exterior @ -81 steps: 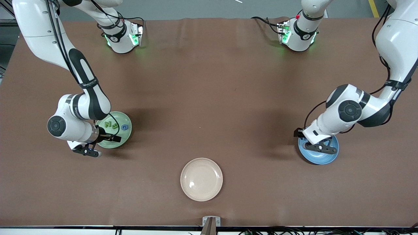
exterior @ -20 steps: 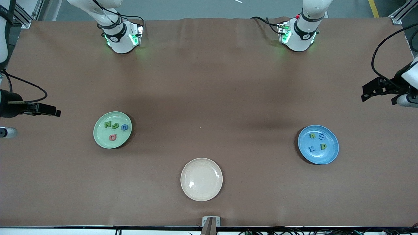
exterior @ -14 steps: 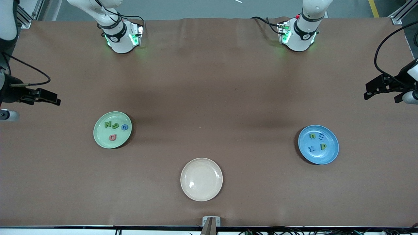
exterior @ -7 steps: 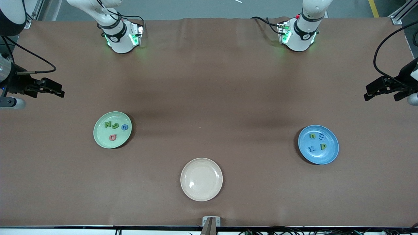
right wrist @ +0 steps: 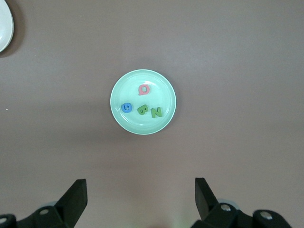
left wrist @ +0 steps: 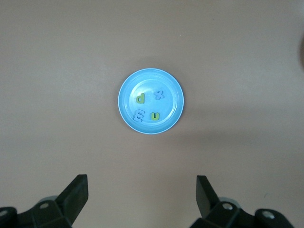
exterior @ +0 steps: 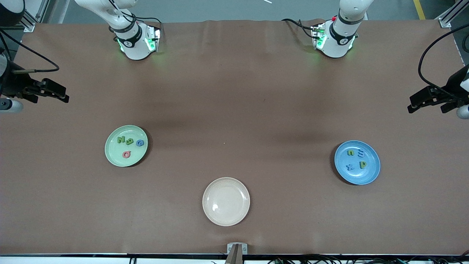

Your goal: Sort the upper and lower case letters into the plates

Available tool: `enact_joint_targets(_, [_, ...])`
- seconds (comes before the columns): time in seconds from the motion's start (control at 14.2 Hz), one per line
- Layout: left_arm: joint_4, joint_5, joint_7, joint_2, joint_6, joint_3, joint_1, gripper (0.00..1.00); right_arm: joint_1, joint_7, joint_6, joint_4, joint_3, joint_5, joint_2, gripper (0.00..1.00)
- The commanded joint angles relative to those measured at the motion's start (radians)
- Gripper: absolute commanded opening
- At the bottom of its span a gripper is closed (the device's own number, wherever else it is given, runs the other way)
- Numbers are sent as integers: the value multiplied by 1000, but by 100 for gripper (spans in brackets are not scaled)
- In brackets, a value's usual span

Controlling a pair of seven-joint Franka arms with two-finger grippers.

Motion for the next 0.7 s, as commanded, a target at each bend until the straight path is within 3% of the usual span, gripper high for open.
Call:
enact_joint_targets(0.0, [24,-24,-7,-1,-18,-1,0,100,-3,-5,0,-40,-1,-4,-54,100])
enact_joint_targets(0.63, [58,-8,-11,-1,-8,4,3,100,-3,-4,-33,-45,7,2,-74,100])
